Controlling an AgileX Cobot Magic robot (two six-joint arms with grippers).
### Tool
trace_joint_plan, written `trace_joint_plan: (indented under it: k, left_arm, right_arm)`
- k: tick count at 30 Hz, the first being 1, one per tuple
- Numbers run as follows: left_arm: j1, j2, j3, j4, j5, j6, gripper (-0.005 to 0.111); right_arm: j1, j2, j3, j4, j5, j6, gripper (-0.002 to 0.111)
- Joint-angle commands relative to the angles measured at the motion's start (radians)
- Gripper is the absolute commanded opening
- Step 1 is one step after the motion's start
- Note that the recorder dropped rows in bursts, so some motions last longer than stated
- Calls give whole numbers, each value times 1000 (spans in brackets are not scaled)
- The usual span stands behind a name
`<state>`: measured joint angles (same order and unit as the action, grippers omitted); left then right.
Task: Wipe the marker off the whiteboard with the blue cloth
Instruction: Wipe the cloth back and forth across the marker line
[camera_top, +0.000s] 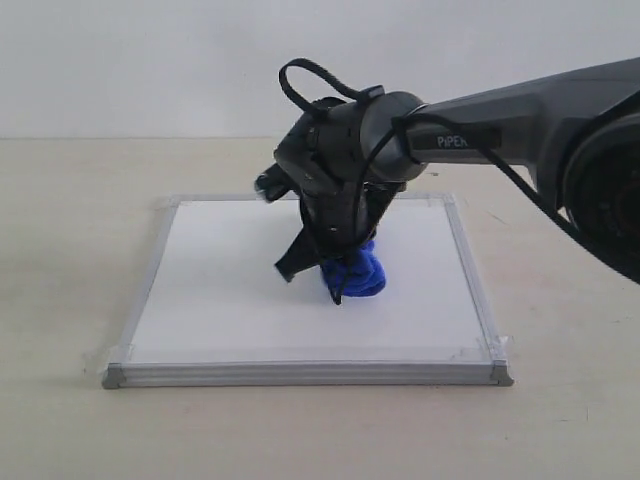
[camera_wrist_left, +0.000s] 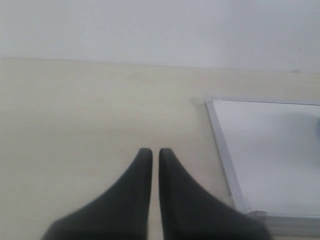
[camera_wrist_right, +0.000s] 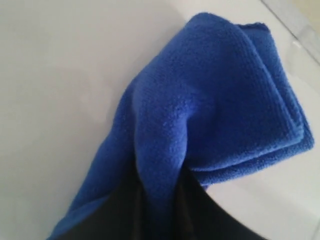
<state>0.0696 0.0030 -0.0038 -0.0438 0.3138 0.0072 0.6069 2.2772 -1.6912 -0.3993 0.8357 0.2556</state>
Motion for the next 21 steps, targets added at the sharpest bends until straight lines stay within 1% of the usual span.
trace_joint_plan:
  k: [1, 4, 6, 10, 12, 14, 17, 21]
  left_arm:
    - [1, -3, 4, 3, -11, 0, 5]
    - [1, -3, 4, 3, -11, 0, 5]
    - [1, -3, 4, 3, -11, 0, 5]
    - [1, -3, 4, 3, -11, 0, 5]
    - [1, -3, 4, 3, -11, 0, 5]
    - [1, -3, 4, 3, -11, 0, 5]
    - [1, -3, 4, 3, -11, 0, 5]
    - [1, -3, 4, 3, -11, 0, 5]
  right_arm:
    - [103, 35, 14, 353, -231, -219, 0]
    - [115, 28, 14, 357, -246, -221, 0]
    - [97, 12, 14, 345, -226, -217, 0]
    - [64, -50, 45, 213, -218, -107, 0]
    - [52, -99, 80, 118, -222, -43, 0]
    - [40, -151, 127, 69, -226, -11, 0]
    - [-9, -219, 219, 58, -248, -7, 0]
    - [-108, -282, 328, 53, -266, -2, 0]
